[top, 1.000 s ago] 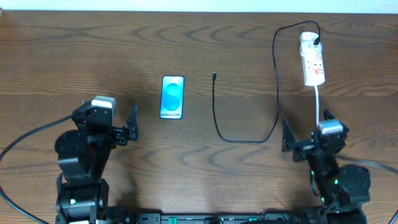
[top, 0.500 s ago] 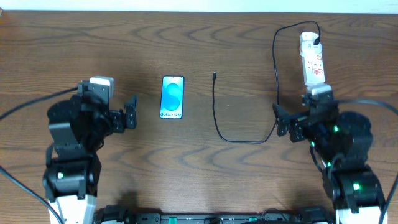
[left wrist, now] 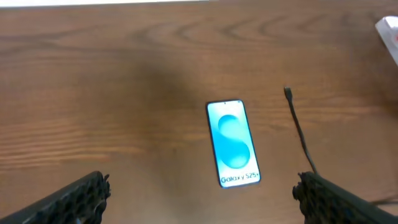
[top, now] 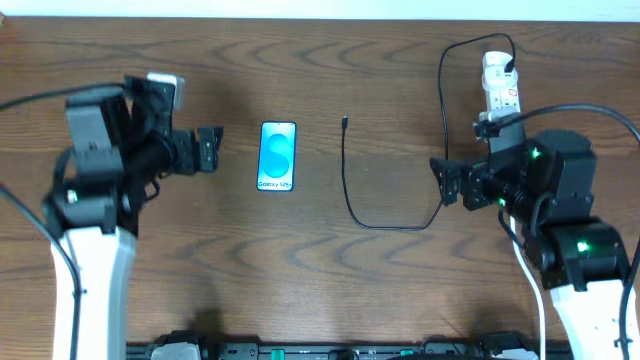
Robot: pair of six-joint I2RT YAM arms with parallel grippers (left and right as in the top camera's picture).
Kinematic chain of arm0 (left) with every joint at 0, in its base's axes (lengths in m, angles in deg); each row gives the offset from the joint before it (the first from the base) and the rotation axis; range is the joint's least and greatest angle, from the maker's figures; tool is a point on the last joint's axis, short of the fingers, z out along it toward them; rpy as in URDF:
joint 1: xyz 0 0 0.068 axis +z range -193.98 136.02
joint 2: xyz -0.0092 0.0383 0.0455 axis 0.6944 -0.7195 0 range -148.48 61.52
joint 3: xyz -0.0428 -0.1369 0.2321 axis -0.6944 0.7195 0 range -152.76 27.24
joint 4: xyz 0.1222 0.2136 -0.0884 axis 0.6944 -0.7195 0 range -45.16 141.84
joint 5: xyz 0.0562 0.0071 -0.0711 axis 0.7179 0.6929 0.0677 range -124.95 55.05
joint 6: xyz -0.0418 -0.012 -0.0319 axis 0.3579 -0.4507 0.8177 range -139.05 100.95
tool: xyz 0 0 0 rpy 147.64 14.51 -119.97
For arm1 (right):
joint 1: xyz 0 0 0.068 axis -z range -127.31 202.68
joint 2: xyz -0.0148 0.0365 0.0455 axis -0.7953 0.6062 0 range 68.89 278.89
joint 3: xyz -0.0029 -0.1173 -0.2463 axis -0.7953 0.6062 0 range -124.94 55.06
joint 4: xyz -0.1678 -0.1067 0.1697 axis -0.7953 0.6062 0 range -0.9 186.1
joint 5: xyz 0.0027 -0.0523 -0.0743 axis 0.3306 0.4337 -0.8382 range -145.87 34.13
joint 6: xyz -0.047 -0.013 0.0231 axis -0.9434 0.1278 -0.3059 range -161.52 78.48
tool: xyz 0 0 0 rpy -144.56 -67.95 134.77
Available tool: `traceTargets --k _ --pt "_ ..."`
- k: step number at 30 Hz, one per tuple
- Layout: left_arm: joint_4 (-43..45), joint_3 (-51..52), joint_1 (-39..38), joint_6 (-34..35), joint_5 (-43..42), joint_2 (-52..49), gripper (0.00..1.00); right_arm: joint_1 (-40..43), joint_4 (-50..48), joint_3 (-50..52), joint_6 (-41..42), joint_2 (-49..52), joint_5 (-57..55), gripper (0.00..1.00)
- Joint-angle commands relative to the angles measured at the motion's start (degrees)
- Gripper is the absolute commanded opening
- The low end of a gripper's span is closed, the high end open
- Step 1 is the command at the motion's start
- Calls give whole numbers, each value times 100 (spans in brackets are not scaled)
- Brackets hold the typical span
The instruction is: Plug charger to phone and switch on socket
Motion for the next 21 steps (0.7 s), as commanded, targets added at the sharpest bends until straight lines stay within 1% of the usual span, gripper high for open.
traceTargets --k 1,4,6,9,11,15,20,21 --pt "-466 -883 -24 50 -96 -612 98 -46 219 -428 -173 254 256 99" --pt "-1143 -1661 -129 48 -96 -1209 98 -46 590 -800 -184 542 289 99" --pt "-1322 -1930 -278 39 -90 -1488 98 -46 922 -1064 -184 769 289 99" --pt "-1147 -1928 -391 0 -107 -1722 98 -46 1233 -1303 -184 1032 289 99" --pt "-1132 -1928 -433 50 -254 -1864 98 -46 1207 -1303 -186 1102 332 99" --pt "-1023 -1928 -431 50 -756 -2107 98 -46 1176 -1303 -175 1174 341 99" --pt "-566 -1928 -431 94 -1338 -2282 98 -46 1185 -1303 -164 1178 723 99" --pt "-457 -1928 -431 177 -1335 -2310 98 -46 1198 -1303 -164 1178 737 99"
